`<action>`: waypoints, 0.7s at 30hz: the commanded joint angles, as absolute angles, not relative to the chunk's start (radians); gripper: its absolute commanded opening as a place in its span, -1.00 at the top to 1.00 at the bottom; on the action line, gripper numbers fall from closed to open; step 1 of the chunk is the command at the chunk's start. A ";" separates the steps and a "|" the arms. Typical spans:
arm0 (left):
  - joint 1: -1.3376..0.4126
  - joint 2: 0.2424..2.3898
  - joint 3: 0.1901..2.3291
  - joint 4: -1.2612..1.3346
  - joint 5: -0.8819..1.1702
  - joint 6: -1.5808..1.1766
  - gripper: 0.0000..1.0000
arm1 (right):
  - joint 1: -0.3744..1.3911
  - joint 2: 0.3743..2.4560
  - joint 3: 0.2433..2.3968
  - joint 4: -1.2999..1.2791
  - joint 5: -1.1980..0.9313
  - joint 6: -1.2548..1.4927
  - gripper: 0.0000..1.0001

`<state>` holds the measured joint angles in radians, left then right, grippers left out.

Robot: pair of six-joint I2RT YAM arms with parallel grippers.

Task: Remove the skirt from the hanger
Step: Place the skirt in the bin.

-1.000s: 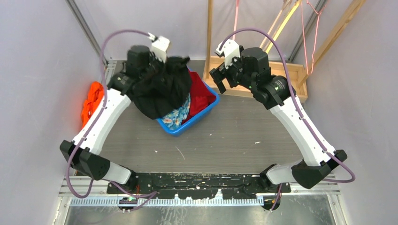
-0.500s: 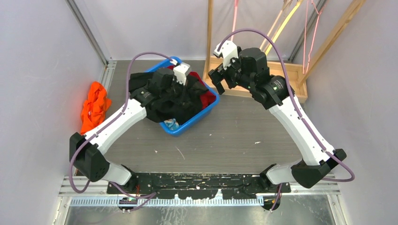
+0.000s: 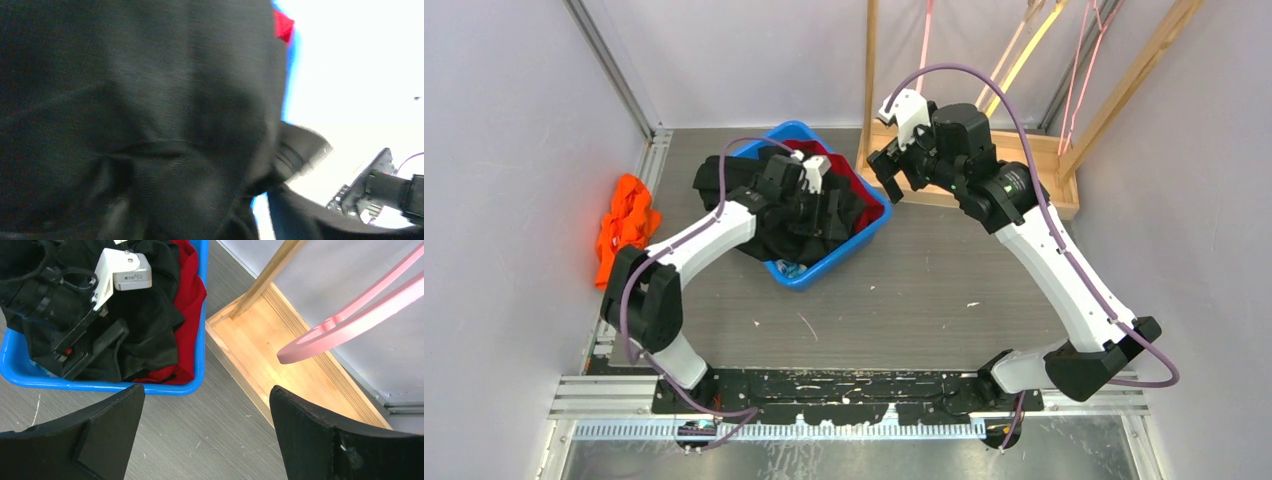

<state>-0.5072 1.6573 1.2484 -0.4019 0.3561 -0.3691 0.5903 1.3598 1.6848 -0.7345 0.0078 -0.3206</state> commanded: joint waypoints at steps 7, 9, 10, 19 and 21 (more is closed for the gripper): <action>-0.534 1.437 1.371 -0.537 0.172 -0.263 -0.99 | 0.597 1.366 1.695 -0.685 0.027 -0.326 -1.00; -0.532 1.401 1.373 -0.543 0.103 -0.236 -0.99 | 0.596 1.368 1.696 -0.684 0.028 -0.326 -1.00; -0.532 1.384 1.376 -0.546 0.066 -0.222 -0.99 | 0.595 1.369 1.695 -0.682 0.027 -0.326 -1.00; -0.403 1.472 1.444 -0.517 -0.032 -0.158 1.00 | 0.602 1.383 1.700 -0.680 0.018 -0.321 -1.00; -0.382 1.517 1.441 -0.472 -0.036 -0.149 1.00 | 0.603 1.383 1.701 -0.680 0.016 -0.319 -1.00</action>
<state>-0.4210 1.4445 1.4139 -0.5411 0.0196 -0.1902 0.5949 1.3838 1.6848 -0.7330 0.0170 -0.3199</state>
